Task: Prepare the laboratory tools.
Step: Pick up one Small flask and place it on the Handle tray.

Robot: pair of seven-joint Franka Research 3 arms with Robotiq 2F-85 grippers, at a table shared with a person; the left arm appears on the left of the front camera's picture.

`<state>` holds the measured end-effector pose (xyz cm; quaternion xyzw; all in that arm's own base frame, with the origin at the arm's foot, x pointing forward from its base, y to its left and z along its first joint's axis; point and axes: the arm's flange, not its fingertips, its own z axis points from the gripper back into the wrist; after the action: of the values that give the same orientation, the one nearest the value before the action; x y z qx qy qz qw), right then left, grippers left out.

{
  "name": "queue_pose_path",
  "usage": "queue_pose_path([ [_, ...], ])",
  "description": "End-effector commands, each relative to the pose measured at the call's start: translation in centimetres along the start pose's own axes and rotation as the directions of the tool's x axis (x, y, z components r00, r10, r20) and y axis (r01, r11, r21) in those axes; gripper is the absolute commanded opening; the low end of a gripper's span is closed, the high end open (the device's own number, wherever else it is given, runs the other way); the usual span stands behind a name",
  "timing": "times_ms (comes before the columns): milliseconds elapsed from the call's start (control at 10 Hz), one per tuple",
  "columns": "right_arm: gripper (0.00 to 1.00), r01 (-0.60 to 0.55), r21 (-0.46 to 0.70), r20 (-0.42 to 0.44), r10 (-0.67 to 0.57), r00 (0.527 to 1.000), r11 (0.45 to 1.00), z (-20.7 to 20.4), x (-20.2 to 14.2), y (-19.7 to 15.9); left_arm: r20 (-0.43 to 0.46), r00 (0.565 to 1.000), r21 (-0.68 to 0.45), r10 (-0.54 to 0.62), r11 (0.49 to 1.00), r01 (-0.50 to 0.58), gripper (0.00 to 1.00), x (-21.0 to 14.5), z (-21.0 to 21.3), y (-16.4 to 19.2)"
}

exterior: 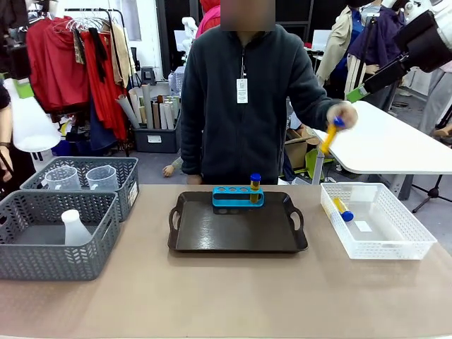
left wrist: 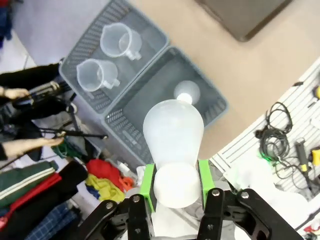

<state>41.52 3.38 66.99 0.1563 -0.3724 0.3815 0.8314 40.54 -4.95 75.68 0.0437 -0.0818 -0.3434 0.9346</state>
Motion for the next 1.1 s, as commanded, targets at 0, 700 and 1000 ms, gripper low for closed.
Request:
queue_pose_path([
  [0,1.0,-0.001,0.014,0.015,0.001,1.0,1.0,0.1,0.1,0.0,-0.039,0.99,0.02,-0.138,0.99,0.138,0.0,3.0,2.2,-2.3],
  [700,1.0,-0.001,0.014,0.015,0.001,1.0,1.0,0.1,0.1,0.0,-0.012,0.84,0.082,-0.543,0.836,0.542,0.0,15.7,-0.3,-9.4],
  [1000,1.0,-0.001,0.014,0.015,0.001,1.0,1.0,0.1,0.1,0.0,0.061,0.769,0.033,-0.637,0.771,0.636,0.0,20.8,-3.6,-12.9],
])
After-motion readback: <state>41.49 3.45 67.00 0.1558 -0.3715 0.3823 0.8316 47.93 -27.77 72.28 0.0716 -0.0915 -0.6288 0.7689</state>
